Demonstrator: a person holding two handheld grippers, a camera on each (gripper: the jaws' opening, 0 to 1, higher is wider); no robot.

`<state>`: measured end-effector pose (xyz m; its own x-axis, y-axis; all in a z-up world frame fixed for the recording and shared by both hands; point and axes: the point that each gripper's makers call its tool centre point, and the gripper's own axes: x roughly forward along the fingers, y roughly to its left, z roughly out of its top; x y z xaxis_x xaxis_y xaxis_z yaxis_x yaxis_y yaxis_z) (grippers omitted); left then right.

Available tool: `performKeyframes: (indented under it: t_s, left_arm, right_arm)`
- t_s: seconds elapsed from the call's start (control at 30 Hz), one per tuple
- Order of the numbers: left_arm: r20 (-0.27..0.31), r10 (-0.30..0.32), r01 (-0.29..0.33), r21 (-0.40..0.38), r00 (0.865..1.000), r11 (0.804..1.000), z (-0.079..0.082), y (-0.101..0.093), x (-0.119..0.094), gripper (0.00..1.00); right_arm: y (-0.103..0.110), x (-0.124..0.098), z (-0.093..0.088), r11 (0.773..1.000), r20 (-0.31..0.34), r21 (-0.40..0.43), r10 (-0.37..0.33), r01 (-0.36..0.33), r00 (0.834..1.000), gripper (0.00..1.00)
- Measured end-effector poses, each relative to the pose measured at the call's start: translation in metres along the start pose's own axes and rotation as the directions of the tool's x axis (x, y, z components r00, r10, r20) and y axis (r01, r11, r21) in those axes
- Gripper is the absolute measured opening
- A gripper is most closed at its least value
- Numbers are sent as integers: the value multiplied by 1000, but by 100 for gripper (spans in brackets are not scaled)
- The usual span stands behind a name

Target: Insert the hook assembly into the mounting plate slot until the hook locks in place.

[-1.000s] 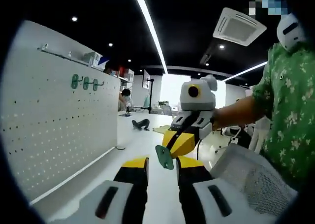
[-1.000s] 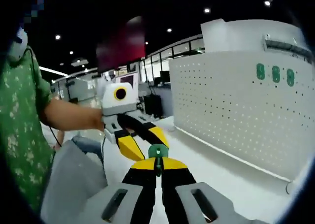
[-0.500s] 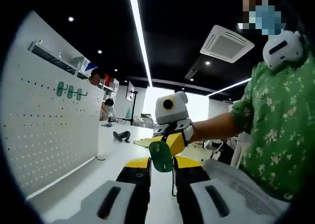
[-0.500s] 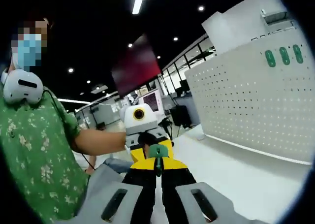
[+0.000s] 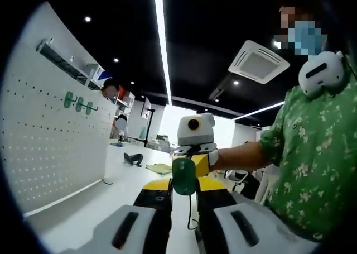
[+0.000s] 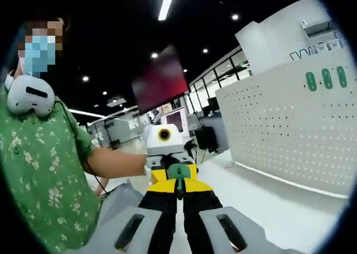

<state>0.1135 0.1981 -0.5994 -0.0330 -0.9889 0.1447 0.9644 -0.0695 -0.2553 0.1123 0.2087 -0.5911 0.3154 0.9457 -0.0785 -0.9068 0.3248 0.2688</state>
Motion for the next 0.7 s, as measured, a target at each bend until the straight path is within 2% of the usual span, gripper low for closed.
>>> performKeyframes:
  t_s: [0.1, 0.57, 0.7]
  left_arm:
    - [2, 6, -6, -12, 1000, 1000, 0, 1, 1, 16]
    - [-5, 48, -48, -10, 999, 999, 0, 7, 1, 14]
    - [-3, 70, -70, -8, 998, 997, 1, 11, 2, 14]
  right_arm:
    - [-1, 0, 1, 999, -6, -40, -15, 15, 1000, 1]
    - [-7, -1, 3, 993, -4, -104, -61, 60, 998, 1]
    - [-13, -1, 4, 987, 2, -131, -92, 91, 996, 1]
